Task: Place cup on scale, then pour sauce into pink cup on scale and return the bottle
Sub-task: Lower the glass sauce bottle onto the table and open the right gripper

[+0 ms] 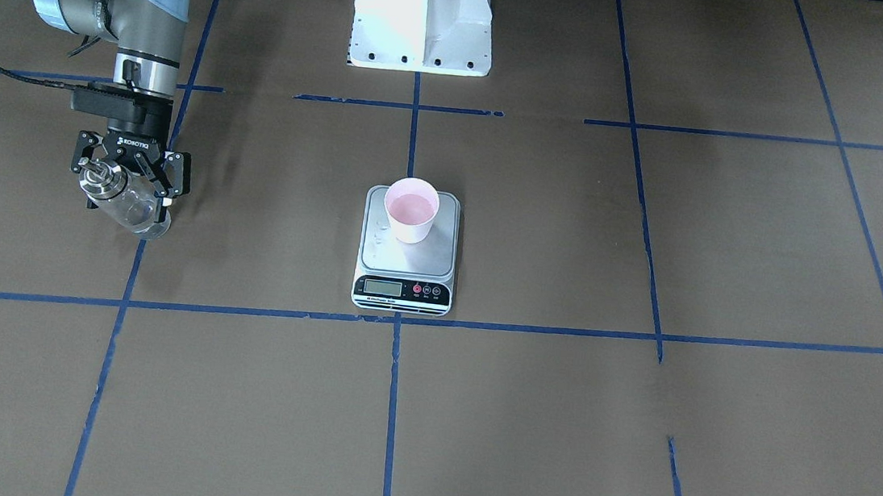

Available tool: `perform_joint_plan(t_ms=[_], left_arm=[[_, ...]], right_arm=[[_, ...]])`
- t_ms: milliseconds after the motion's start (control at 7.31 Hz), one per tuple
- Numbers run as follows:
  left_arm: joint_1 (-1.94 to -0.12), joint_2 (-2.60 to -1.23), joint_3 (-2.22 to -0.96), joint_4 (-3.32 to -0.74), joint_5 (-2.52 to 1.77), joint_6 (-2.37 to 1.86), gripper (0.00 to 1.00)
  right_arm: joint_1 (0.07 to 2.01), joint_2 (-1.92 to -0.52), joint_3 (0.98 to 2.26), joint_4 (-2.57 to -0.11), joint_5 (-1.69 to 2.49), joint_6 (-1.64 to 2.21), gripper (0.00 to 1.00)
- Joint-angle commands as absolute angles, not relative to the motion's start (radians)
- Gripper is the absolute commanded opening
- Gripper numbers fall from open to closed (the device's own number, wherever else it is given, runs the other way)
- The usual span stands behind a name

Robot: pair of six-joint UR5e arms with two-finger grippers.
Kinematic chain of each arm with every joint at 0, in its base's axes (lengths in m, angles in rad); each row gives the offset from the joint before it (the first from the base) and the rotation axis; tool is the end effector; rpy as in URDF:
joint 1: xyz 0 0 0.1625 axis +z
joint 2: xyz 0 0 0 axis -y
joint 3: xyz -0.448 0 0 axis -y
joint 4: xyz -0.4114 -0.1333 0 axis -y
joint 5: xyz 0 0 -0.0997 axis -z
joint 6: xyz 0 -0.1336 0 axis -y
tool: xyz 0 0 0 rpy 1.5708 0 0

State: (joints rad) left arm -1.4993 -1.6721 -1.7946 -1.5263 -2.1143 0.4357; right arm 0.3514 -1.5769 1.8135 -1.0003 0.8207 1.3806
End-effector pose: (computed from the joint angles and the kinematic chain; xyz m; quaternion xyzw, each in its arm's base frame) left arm -0.0239 -0.5658 0.5591 0.1806 0.2370 0.2756 0.9139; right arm -0.4267 -0.3954 0.5096 0.4224 -0.2620 0.2123 0.8414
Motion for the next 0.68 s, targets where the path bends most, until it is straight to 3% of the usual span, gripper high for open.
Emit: perform_joint_plan(t_ms=[0, 547], left_arm=[[-1.499, -1.672, -1.798, -1.526, -2.114, 0.436, 1.00], [-1.499, -1.672, -1.798, -1.526, -2.114, 0.437, 1.00]], right_arm=[[0.351, -1.578, 1.815, -1.000, 0.821, 1.381, 1.00], [0.282, -1.678, 1.910, -1.000, 0.821, 1.405, 1.00]])
